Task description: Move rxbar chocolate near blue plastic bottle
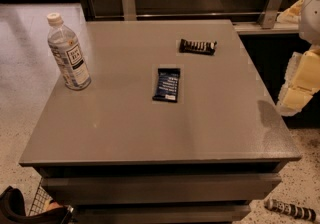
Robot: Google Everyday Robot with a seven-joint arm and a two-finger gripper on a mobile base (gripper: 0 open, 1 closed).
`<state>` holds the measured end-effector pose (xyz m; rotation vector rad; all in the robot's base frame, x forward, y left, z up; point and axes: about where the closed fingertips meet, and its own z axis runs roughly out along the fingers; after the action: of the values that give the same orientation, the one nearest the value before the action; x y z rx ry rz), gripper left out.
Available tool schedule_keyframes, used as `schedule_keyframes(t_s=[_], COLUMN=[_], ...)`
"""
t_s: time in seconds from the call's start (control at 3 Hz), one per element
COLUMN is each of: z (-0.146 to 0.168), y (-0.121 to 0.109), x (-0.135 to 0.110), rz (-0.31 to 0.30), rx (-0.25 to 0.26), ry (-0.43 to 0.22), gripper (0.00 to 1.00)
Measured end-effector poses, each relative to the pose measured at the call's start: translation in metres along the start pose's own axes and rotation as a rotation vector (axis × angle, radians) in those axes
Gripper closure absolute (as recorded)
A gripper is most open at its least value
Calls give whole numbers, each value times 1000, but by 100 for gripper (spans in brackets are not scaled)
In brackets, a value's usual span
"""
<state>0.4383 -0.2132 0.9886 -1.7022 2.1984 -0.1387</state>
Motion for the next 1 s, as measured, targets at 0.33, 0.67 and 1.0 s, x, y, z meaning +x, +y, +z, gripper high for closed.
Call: schedule_keyframes(t_s=[0.33,0.67,1.0], z=[0,10,24], y=[-1,-40,-90], x=[0,0,-6], rz=[0,23,34], rx=[1,28,53], ry=[-1,-65,-159], gripper=[0,0,0])
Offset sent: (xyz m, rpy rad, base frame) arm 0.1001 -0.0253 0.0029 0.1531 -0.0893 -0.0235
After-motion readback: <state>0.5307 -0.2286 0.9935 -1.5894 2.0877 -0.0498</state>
